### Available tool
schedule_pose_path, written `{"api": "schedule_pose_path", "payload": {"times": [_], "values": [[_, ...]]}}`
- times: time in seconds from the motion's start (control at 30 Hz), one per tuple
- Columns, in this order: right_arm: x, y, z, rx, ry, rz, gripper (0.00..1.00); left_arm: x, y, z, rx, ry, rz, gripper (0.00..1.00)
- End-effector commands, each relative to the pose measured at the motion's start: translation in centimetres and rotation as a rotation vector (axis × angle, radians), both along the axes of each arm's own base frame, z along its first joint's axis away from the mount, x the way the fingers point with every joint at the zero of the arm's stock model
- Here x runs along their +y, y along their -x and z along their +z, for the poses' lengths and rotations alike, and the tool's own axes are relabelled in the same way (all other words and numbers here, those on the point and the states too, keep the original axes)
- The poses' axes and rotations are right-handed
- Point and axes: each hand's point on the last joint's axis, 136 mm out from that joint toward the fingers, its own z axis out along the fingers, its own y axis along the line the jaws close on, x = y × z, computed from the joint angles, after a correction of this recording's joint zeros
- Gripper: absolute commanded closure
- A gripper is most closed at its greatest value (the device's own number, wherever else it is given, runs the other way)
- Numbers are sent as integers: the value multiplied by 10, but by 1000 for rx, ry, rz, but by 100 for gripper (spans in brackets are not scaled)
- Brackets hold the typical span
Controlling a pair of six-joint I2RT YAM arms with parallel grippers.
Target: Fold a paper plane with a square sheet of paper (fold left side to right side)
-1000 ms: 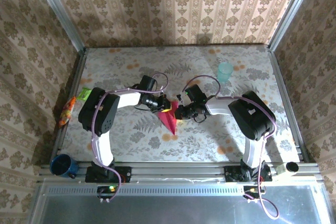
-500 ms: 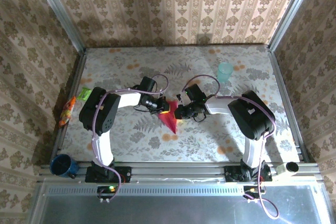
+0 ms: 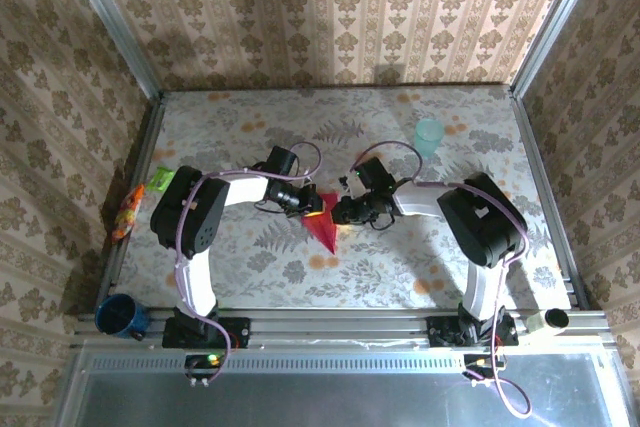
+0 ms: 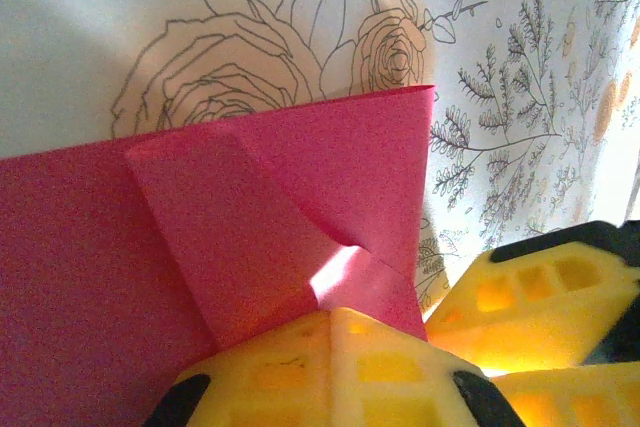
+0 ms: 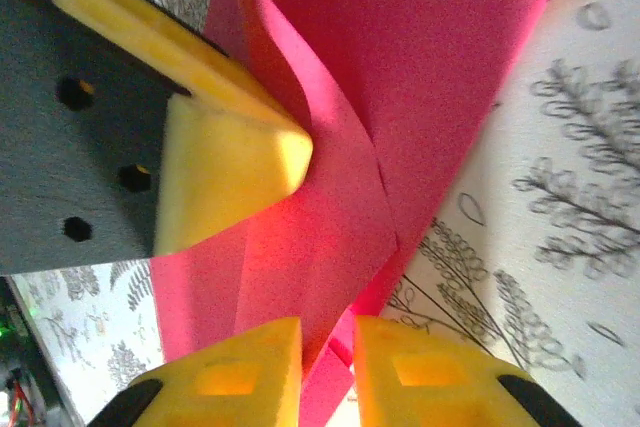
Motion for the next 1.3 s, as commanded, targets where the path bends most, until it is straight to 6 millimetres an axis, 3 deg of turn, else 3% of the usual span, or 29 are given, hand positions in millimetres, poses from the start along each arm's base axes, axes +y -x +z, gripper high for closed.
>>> {"api": "schedule_pose_path", "payload": {"times": [0.0, 0.2, 0.4, 0.5, 0.73, 1.0, 1.27], "values": [[-9, -6, 31, -12, -12, -34, 72, 32, 26, -47, 99, -185, 20, 100], [-20, 10, 44, 17, -22, -42, 70, 31, 25, -49, 100, -181, 22, 100], [9, 35, 59, 89, -137, 9, 90, 31, 26, -49, 103, -182, 21, 100], [27, 46, 62, 120, -180, 36, 94, 31, 25, -49, 101, -182, 23, 100], [47, 66, 44, 190, -169, 74, 95, 31, 24, -49, 102, -183, 23, 100], [38, 78, 16, 231, -115, 58, 95, 31, 24, -50, 101, -184, 23, 100], [32, 80, 0, 237, -83, 40, 95, 30, 24, -50, 103, -184, 22, 100]]}}
